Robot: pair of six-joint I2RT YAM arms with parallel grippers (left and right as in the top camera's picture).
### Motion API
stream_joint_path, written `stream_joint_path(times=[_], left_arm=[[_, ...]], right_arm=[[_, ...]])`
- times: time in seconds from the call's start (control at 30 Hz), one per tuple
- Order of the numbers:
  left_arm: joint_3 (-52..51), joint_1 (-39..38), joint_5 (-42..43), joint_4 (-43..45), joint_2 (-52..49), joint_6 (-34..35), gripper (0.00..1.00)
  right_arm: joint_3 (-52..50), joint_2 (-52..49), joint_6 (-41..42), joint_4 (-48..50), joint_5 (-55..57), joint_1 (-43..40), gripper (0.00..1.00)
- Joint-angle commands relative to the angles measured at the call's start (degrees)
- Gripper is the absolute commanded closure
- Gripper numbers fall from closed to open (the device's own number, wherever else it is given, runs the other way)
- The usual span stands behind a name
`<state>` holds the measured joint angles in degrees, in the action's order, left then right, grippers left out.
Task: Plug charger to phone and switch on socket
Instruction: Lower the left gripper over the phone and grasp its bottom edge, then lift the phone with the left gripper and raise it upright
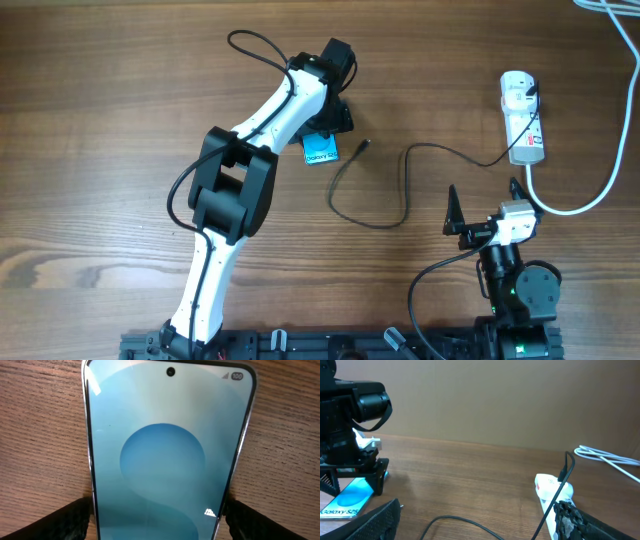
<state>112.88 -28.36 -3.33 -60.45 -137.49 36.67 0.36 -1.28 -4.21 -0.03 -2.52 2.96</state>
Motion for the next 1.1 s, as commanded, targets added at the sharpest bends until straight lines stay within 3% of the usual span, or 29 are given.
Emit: stream_joint_path(times=[0.0,0.07,0.1,0.37,0.67,0.8,0.93,1.07], left_arm=[[-1.2,0.3,-0.6,-0.3,-1.1,-0.2,0.12],[-1.2,0.3,-0.6,-0.3,-1.1,-0.2,0.18],[-1.2,0.3,-0.6,-0.3,-1.1,-0.2,0.26],[-1.2,0.7,-0.6,-0.6,0.7,-0.2,0.28],[-1.2,0.9,-0.3,-9.0,15.1,-0.2,0.27],[-1.2,1.5,13.6,-14.9,19.5,-2.7,0.27],[-1.2,4.1,36.9,-16.6,22.7,-9.7,0.27],[-1.2,9.0,56.4,-16.5,23.5,-9.7,0.27]], right_arm=[[-0.1,0.4,-0.3,0.2,0.5,0.2,0.0],[-0.1,0.4,-0.3,0.2,0.5,0.2,0.0],[-0.1,0.4,-0.3,0.2,0.5,0.2,0.0],[-0.1,0.4,-0.3,0.2,0.5,0.2,0.0],[-0.1,0.4,-0.3,0.2,0.5,0.2,0.0],[-0.1,0.4,-0.3,0.2,0.5,0.2,0.0],[-0.1,0.4,-0.3,0.2,0.5,0.2,0.0],[-0.1,0.4,-0.3,0.2,0.5,0.2,0.0]])
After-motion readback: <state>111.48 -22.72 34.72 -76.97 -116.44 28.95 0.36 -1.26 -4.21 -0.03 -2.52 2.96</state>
